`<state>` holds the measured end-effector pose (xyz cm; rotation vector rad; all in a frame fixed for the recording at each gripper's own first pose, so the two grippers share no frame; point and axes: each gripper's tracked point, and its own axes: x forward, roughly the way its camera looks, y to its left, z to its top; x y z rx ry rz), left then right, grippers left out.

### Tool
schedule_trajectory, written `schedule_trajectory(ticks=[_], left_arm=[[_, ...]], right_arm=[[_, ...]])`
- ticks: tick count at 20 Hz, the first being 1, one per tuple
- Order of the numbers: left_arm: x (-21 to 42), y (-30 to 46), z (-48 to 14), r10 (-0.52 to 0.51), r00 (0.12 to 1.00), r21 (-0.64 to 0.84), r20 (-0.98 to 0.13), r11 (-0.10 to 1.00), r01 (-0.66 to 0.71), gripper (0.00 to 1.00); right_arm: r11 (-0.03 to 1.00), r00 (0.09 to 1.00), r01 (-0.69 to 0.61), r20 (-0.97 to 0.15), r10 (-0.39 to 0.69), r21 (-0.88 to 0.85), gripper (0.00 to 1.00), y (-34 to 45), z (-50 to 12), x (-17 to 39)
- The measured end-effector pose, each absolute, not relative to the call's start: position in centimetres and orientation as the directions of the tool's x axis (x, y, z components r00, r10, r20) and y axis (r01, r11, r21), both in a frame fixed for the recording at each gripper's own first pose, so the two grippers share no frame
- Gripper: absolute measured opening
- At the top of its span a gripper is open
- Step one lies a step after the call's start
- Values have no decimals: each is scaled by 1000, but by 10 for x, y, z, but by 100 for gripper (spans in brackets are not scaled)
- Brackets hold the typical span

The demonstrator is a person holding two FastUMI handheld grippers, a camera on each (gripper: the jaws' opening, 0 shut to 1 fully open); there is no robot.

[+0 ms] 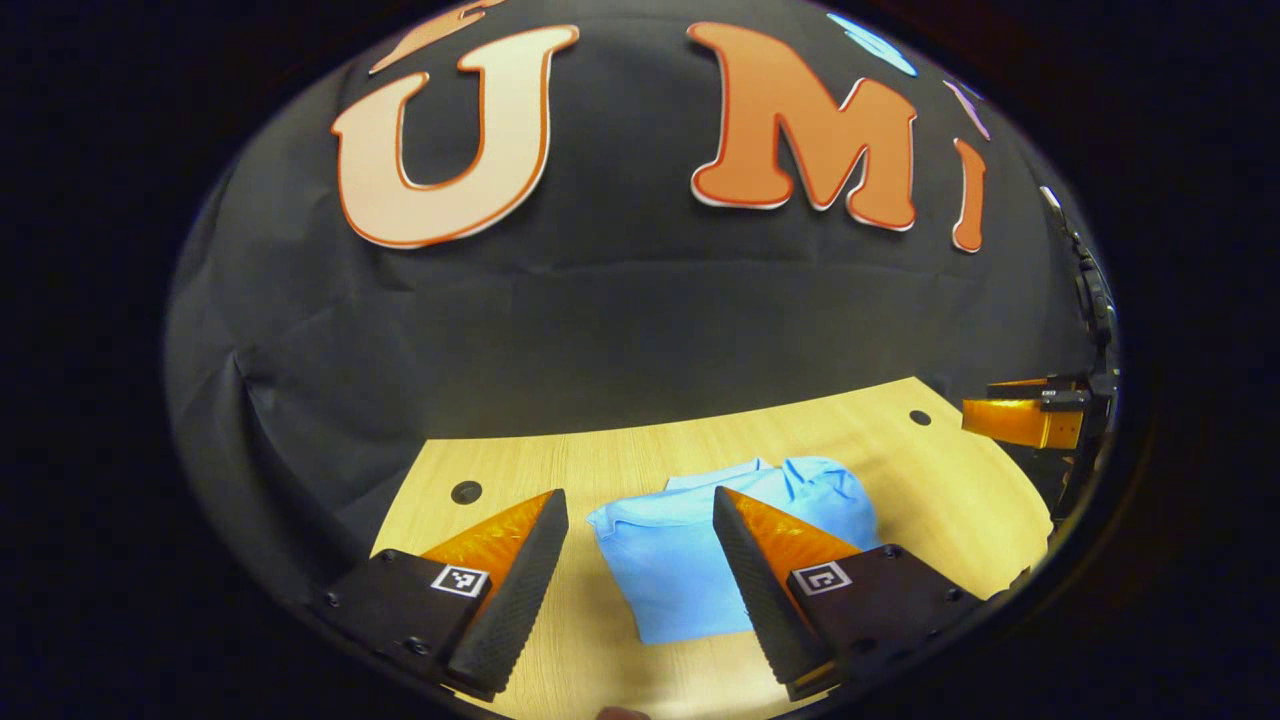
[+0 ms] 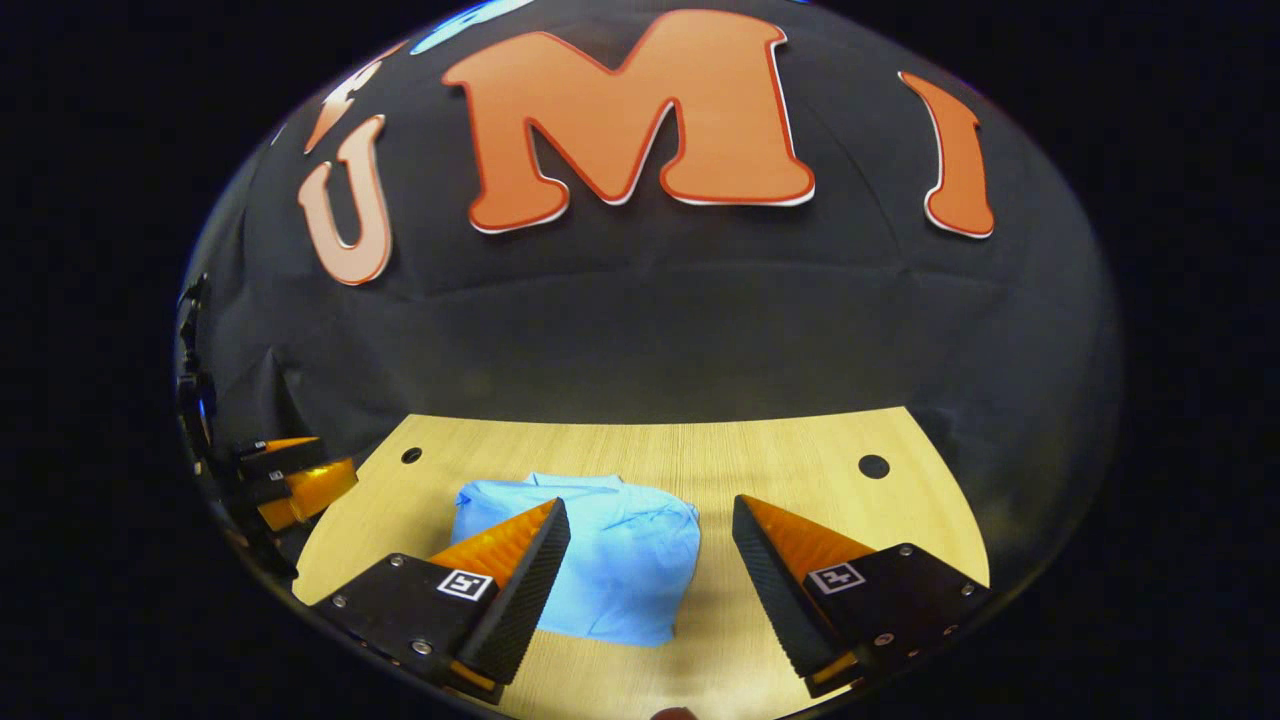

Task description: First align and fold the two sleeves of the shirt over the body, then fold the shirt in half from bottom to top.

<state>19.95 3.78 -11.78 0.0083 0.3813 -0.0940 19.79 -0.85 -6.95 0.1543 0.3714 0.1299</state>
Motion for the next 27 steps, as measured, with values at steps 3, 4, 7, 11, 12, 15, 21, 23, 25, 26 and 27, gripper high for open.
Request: schedule_trajectory(ticks=[3, 4, 7, 11, 12, 15, 21, 23, 25, 26, 27], left_arm=[[161, 34, -86, -73, 951, -5, -301, 997, 75, 94], [149, 30, -78, -66, 959, 4, -275, 998, 70, 94], [113, 29, -59, -25, 981, 35, -194, 999, 32, 94], [57, 25, -51, 26, 992, 48, -121, 999, -20, 95], [42, 25, -49, 29, 995, 40, -98, 999, -25, 95], [-4, 10, -37, 26, 999, 2, -47, 1000, -26, 96], [-65, 8, -26, 67, 998, -35, 7, 997, -66, 97], [-76, 5, -26, 71, 997, -52, 6, 996, -70, 97], [-83, 16, -30, 112, 994, -56, -1, 992, -112, 99], [-83, 15, -30, 109, 994, -66, -8, 992, -109, 99], [-81, 13, -23, 106, 994, -71, -16, 992, -107, 99]], right_arm=[[981, 934, -116, -319, 161, 155, 99, -17, -57, 156], [983, 938, -116, -309, 155, 142, 99, -20, -52, 140], [991, 960, -96, -254, 117, 95, 99, -34, -41, 98], [995, 977, -95, -185, 101, 45, 98, -35, -30, 47], [994, 981, -100, -165, 106, 42, 98, -35, -26, 38], [993, 990, -115, -80, 117, 39, 99, -36, -8, 6], [983, 984, -174, -18, 176, 63, 98, -25, 2, -46], [982, 984, -178, -12, 179, 64, 98, -24, 2, -52], [980, 981, -190, -13, 191, 61, 100, -19, 2, -56], [976, 978, -207, -18, 209, 60, 98, -14, 1, -60], [976, 978, -209, -18, 210, 54, 99, -13, 1, -61]])
